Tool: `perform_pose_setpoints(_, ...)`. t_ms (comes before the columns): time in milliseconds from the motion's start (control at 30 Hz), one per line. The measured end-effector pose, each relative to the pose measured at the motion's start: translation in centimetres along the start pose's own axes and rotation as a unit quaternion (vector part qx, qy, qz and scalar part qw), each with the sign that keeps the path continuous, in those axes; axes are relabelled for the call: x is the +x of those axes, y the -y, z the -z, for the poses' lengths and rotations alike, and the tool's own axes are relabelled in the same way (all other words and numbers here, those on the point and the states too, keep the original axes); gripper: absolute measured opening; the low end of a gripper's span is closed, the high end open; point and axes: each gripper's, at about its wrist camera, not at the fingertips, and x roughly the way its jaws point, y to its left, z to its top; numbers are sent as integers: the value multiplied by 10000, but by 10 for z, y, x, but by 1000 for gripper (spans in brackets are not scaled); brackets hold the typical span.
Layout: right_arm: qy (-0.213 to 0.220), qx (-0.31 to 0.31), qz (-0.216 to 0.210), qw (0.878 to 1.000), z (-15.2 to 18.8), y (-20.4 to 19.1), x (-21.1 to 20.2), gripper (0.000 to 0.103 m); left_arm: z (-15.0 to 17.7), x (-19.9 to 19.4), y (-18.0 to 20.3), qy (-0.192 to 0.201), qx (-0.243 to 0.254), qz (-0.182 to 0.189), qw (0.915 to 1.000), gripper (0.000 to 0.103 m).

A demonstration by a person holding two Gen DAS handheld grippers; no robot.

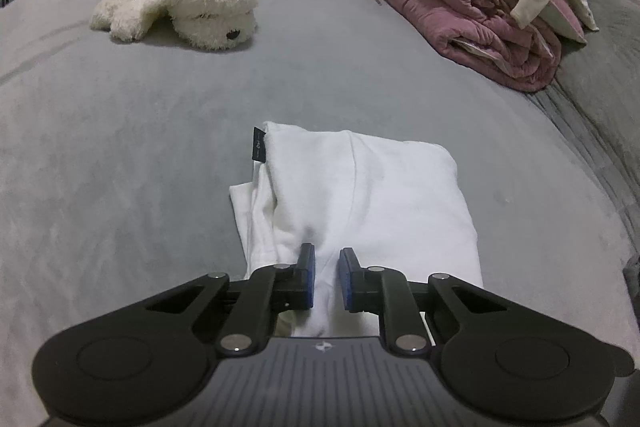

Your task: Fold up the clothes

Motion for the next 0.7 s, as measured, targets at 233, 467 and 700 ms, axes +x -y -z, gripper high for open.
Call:
perform_pose_setpoints(233, -25, 157, -87, 9998, -5, 6, -7, 25, -1, 0, -1, 1, -42, 36, 10000, 16)
perform_pose_setpoints(467, 289, 462, -424, 9976, -41, 19, -16, 24, -1, 0, 0, 10, -48, 30, 10000, 16)
perform_pose_setpoints(700, -154, 526, -746, 9957, -64, 20, 33, 25, 3, 1, -3, 92, -15, 107, 9999, 16)
